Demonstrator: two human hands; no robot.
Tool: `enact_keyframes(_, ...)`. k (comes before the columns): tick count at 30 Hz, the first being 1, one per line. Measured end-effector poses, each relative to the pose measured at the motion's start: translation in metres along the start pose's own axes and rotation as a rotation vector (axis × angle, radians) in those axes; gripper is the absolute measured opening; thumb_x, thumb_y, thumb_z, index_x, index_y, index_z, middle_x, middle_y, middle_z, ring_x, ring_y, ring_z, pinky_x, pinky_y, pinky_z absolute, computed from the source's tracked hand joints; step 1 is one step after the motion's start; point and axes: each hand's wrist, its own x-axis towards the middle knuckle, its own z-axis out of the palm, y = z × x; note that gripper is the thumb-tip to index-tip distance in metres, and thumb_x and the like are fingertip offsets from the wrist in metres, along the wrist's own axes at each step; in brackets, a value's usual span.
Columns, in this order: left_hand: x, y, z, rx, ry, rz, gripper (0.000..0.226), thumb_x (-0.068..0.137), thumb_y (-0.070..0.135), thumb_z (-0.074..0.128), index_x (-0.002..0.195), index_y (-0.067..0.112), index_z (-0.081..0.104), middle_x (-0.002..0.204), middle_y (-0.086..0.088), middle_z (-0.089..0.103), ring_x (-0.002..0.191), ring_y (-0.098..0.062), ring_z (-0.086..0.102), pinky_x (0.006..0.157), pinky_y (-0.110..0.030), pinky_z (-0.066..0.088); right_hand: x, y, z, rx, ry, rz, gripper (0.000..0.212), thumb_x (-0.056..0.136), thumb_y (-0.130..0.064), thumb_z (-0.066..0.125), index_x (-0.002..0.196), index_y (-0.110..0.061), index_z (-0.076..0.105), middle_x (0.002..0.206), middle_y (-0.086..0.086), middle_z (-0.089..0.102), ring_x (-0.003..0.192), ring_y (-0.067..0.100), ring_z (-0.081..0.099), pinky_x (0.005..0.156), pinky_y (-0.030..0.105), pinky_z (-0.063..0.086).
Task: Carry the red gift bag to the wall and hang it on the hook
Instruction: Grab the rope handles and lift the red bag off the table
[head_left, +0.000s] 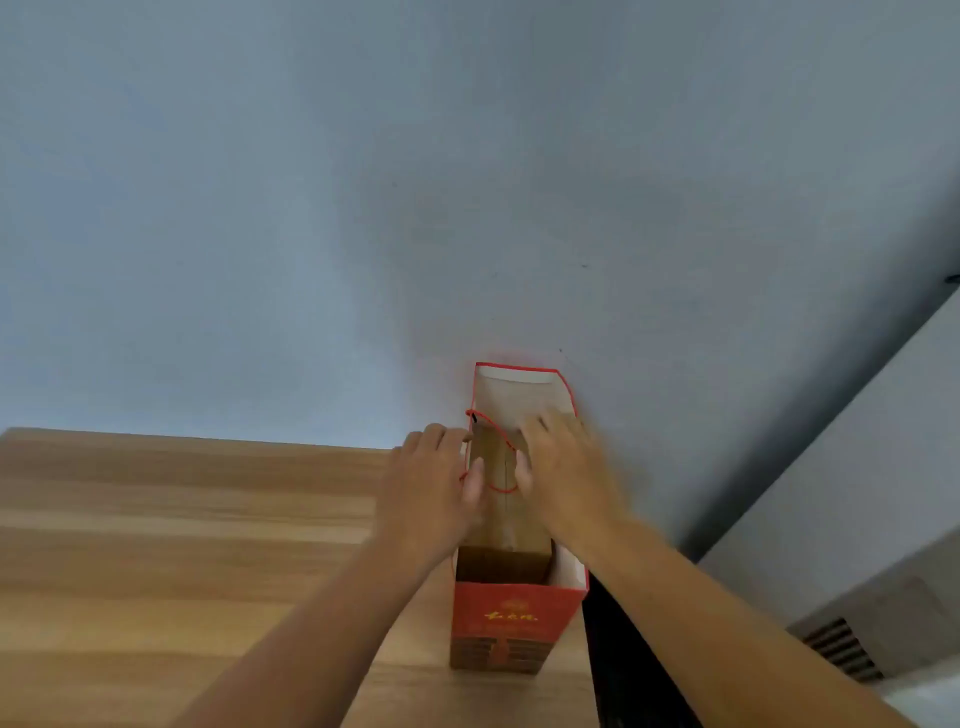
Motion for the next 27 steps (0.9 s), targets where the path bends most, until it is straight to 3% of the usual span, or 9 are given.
enact_keyframes(3,0.0,-0.012,0.001,-0.058,0.025,-0.045,0.037,0.099,0.041,0.052,0.132,0.024,0.059,0.131,0.004,0.063,0.122,-0.019,0.058,0.101,-0.035,0.05,0.019,0.008,0.03,-0.185,-0.229,-0.222,0.04,0.082,-0.006,0.075,0.12,-0.013,0.064,0.12,0.01,0.065,0.111,0.031,0.062,0.095,0.045,0.051)
enact_keyframes(6,-0.004,-0.025,0.003,-0.053,0.007,-0.082,0.038,0.1,0.043,0.05,0.133,0.026,0.057,0.133,0.006,0.06,0.123,-0.016,0.056,0.101,-0.034,0.051,0.032,0.017,0.047,-0.297,-0.441,-0.343,0.041,0.088,-0.01,0.072,0.127,-0.013,0.061,0.131,0.01,0.058,0.12,0.032,0.056,0.103,0.047,0.046)
enact_keyframes(11,-0.007,-0.041,0.004,-0.045,0.037,-0.121,0.037,0.099,0.042,0.051,0.133,0.026,0.058,0.132,0.007,0.062,0.123,-0.014,0.057,0.102,-0.032,0.05,0.038,0.018,0.066,-0.407,-0.529,-0.381,0.039,0.095,-0.013,0.064,0.133,-0.013,0.06,0.134,0.014,0.055,0.122,0.034,0.055,0.103,0.047,0.045)
enact_keyframes(19,-0.008,-0.048,0.011,-0.024,0.019,-0.143,0.035,0.099,0.043,0.051,0.13,0.028,0.059,0.128,0.009,0.064,0.12,-0.012,0.058,0.103,-0.032,0.05,0.041,0.021,0.07,-0.453,-0.586,-0.42,0.057,0.092,-0.013,0.068,0.143,-0.018,0.043,0.141,0.016,0.052,0.126,0.037,0.055,0.107,0.05,0.04)
enact_keyframes(22,-0.009,-0.046,0.012,-0.024,0.018,-0.14,0.035,0.099,0.043,0.051,0.129,0.028,0.06,0.127,0.009,0.064,0.119,-0.012,0.058,0.102,-0.032,0.05,0.039,0.023,0.072,-0.496,-0.669,-0.391,0.052,0.093,-0.009,0.067,0.141,-0.014,0.048,0.136,0.016,0.058,0.121,0.037,0.06,0.108,0.051,0.043)
enact_keyframes(27,-0.01,-0.04,0.013,-0.017,0.008,-0.129,0.034,0.099,0.043,0.05,0.128,0.028,0.06,0.128,0.009,0.064,0.12,-0.012,0.058,0.102,-0.032,0.049,0.034,0.028,0.061,-0.425,-0.737,-0.358,0.027,0.092,0.005,0.06,0.116,-0.005,0.064,0.107,0.012,0.073,0.096,0.03,0.073,0.084,0.042,0.059)
